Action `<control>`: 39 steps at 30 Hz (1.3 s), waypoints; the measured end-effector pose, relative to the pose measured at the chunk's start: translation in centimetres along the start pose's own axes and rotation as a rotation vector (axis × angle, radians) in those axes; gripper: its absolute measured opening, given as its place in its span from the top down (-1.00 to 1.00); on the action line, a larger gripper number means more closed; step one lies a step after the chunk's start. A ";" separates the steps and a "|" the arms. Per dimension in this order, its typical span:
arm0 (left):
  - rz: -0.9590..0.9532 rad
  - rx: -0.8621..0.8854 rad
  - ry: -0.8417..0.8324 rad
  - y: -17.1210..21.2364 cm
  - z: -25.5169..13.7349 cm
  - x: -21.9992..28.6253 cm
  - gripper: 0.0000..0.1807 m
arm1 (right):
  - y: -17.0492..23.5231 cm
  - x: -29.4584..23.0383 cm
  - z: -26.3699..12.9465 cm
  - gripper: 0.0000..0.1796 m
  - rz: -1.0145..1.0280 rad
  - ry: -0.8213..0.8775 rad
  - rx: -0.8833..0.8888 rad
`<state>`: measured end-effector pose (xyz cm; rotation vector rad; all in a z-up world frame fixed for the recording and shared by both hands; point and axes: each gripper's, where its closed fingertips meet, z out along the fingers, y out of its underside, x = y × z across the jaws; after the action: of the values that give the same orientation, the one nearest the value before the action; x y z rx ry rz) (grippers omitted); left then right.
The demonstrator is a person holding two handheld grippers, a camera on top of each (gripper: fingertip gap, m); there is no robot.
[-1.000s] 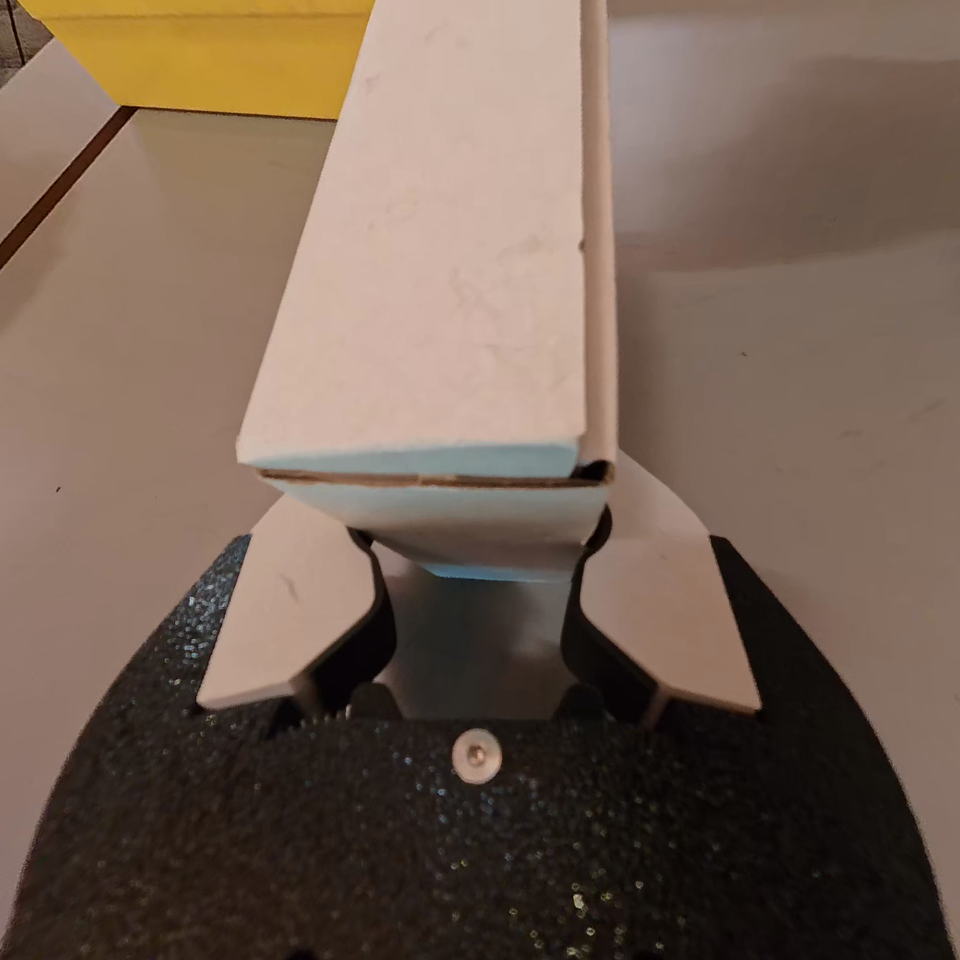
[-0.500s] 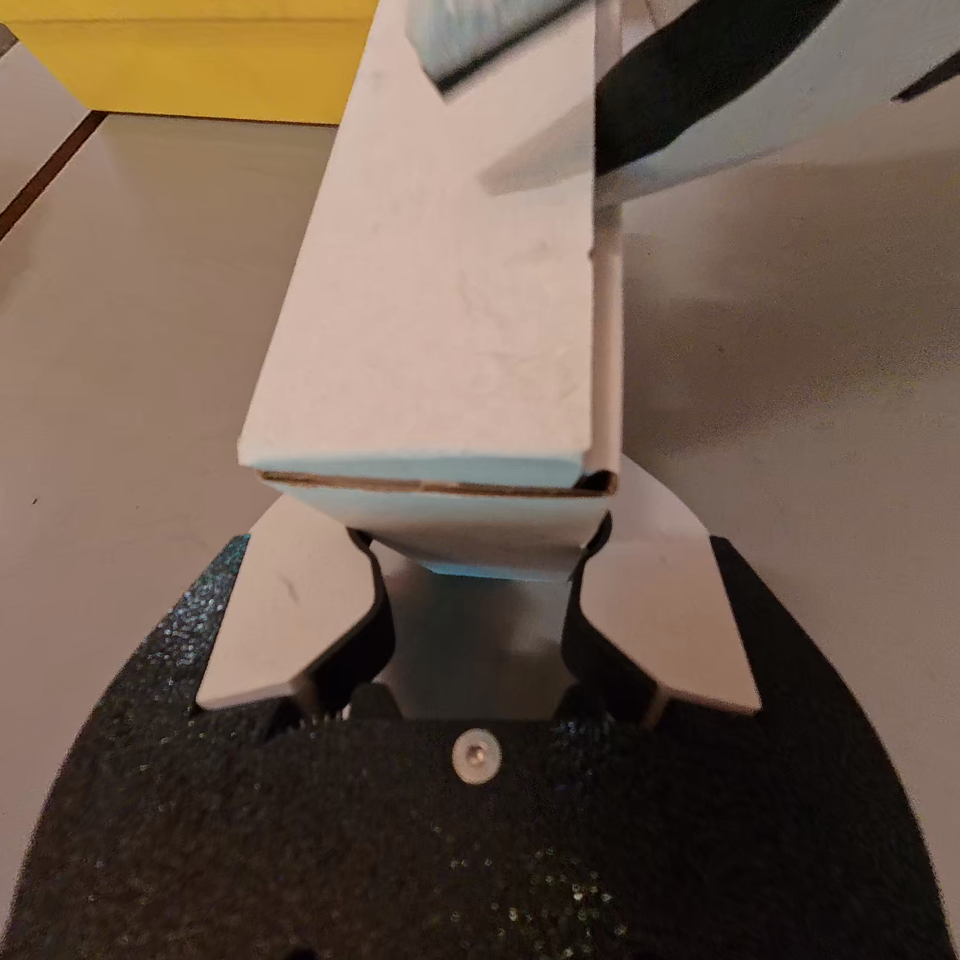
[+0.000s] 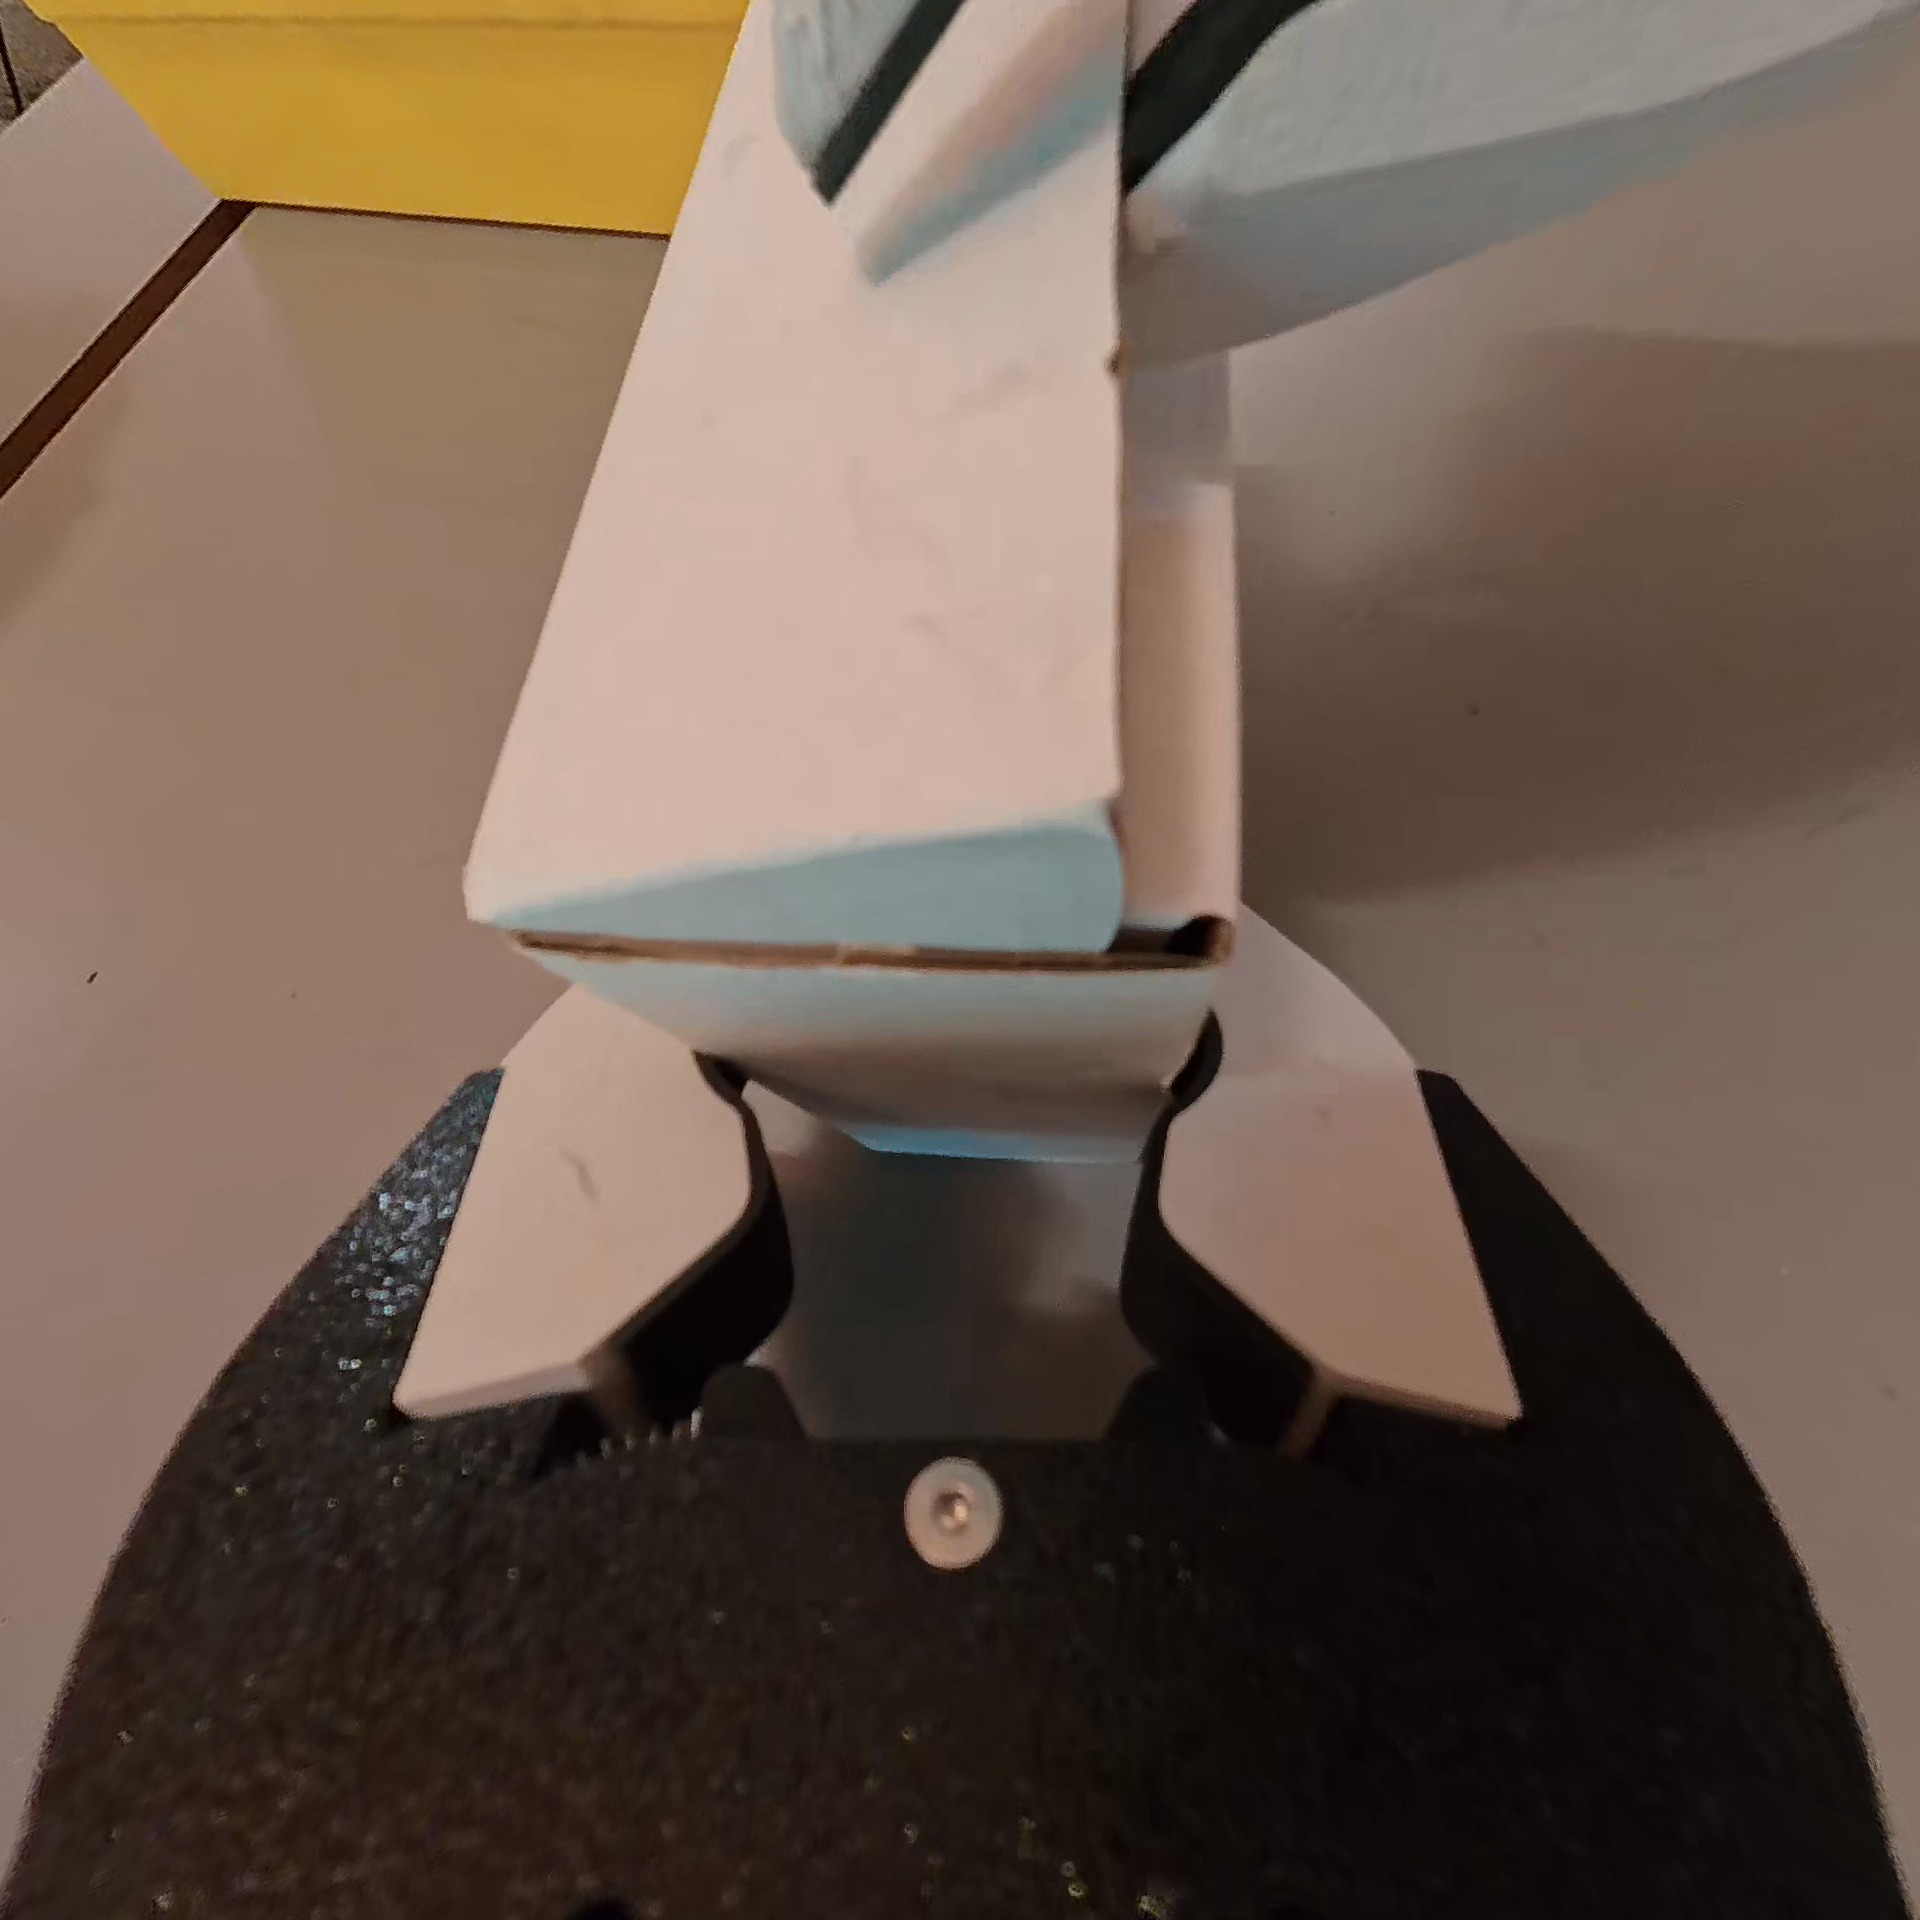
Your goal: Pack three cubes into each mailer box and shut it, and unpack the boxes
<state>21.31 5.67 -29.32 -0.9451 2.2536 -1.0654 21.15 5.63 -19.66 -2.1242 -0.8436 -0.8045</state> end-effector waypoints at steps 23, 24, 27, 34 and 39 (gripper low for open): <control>-0.077 0.214 0.018 -3.3 -0.9 0.4 0.12 | 0.1 -1.0 -0.5 0.94 -0.233 0.020 -0.102; -0.065 0.213 0.026 -3.3 -0.9 0.5 0.13 | 0.1 -0.9 -0.6 0.94 -0.236 0.013 -0.103; -0.056 0.212 0.040 -3.2 -1.1 0.6 0.13 | -0.3 -0.6 -0.7 0.92 -0.146 -0.006 -0.086; 0.026 0.231 0.037 -3.6 -1.1 1.5 0.13 | -0.4 1.7 -2.0 0.90 -0.017 -0.037 -0.043; 0.010 0.229 0.047 -3.5 -1.1 1.4 0.13 | 3.2 2.9 -4.2 0.57 -0.088 -0.046 -0.207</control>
<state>21.03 3.49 -26.03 -0.8205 2.1138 -1.3200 24.10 1.60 -16.36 -2.3065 -0.9176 -0.9261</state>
